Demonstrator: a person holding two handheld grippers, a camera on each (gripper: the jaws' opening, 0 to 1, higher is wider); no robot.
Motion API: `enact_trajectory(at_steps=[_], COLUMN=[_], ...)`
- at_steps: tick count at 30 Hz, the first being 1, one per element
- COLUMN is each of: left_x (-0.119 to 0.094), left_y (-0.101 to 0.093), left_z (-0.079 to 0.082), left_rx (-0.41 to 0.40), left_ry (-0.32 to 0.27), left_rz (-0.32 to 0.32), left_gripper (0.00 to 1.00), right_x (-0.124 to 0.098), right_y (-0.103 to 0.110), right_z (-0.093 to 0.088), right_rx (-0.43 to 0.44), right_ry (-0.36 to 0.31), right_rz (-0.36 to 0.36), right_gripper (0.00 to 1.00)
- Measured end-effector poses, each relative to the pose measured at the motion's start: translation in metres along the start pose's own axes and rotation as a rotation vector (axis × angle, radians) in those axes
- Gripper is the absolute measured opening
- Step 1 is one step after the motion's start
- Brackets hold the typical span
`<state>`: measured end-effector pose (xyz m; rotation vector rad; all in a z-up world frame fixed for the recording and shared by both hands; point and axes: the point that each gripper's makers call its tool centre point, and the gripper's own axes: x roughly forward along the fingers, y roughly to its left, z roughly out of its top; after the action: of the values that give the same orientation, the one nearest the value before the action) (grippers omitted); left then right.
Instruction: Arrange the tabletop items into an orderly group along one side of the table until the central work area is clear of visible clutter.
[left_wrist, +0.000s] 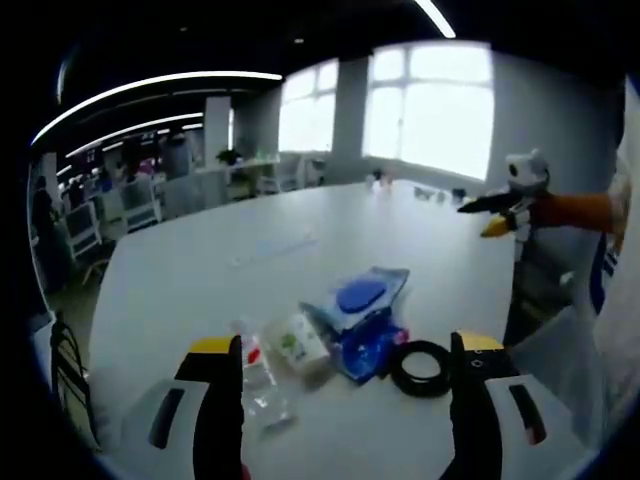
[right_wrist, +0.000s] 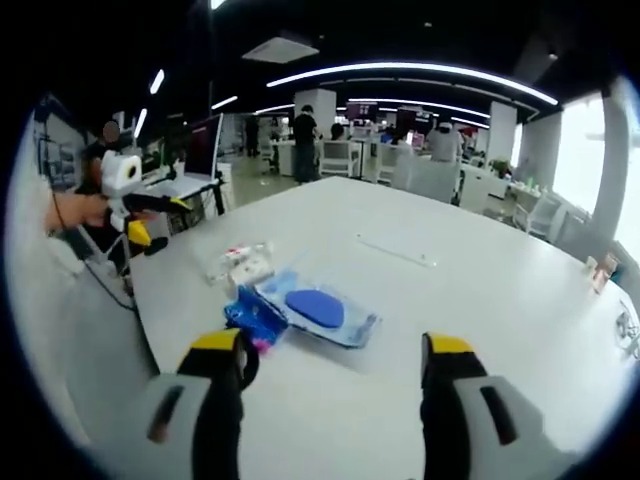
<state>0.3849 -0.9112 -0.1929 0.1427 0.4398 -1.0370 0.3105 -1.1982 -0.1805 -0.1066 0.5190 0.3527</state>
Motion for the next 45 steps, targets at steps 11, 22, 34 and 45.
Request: enact_trajectory(at_steps=[11, 22, 34, 45], left_x=[0.017, 0.035, 0.049, 0.058], left_y=[0.009, 0.017, 0.022, 0.024], left_z=[0.006, 0.008, 0.007, 0.004], left_rx=[-0.012, -0.022, -0.028, -0.038], left_ry=[-0.008, -0.007, -0.002, 0.001], left_rz=[-0.006, -0.016, -0.027, -0.037], left_gripper=[0.82, 0.82, 0.81, 0.80], right_x=[0.024, 0.047, 0.069, 0.089], right_y=[-0.025, -0.047, -0.057, -0.062], right_z=[-0.005, -0.013, -0.017, -0.028], right_rx=[0.030, 0.119, 0.175, 0.234], right_ry=[0.025, 0.047, 0.065, 0.106], right_rz=[-0.015, -0.038, -0.044, -0.054], right_gripper=[0.64, 0.59, 0.55, 0.51])
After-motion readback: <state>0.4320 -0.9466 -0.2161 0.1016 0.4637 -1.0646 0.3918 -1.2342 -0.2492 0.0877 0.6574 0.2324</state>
